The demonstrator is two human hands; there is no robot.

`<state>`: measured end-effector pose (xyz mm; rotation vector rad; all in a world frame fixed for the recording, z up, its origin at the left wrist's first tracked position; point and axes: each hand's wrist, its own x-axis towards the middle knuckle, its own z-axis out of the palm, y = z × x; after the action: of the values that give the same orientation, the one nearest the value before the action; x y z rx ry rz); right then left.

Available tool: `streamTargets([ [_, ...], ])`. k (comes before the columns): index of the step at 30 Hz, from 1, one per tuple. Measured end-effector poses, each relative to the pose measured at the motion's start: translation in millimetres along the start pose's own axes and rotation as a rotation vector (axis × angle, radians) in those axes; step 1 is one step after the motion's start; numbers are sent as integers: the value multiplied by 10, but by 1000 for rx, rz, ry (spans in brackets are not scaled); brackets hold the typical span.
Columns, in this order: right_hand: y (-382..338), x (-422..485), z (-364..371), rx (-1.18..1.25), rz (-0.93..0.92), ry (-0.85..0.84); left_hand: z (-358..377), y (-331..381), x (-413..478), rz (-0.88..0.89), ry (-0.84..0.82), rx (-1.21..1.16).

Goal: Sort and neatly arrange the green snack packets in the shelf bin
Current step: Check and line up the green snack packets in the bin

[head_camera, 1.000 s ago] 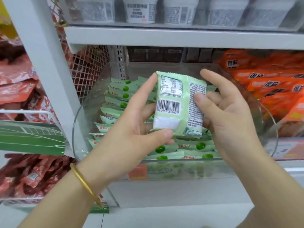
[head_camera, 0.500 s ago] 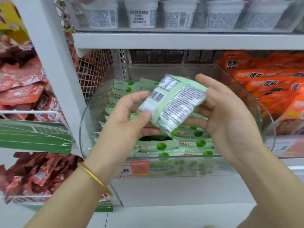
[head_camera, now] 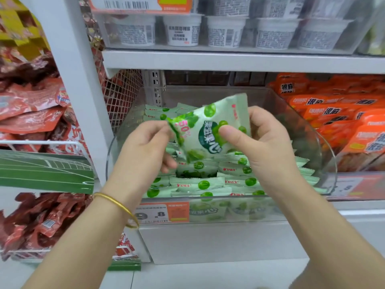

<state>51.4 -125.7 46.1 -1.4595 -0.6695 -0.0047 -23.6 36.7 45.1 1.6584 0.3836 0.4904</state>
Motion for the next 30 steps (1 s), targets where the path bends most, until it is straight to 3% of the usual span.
streamTargets([
  [2, 17, -17, -28, -85, -8, 39, -61, -22, 32, 108, 67, 134],
  [5, 39, -33, -20, -180, -32, 25, -128, -33, 25, 112, 53, 123],
  [12, 24, 49, 78, -493, -49, -141, -132, -36, -7, 127, 52, 163],
  [21, -21, 78, 60, -833, -268, -185, -62, -25, 6, 181, 41, 238],
  [26, 121, 50, 204, -1016, -296, -421, -28, -29, 11, 220, 15, 274],
  [30, 51, 95, 80, -966, -207, -317, -42, -51, 32, 275, -7, 483],
])
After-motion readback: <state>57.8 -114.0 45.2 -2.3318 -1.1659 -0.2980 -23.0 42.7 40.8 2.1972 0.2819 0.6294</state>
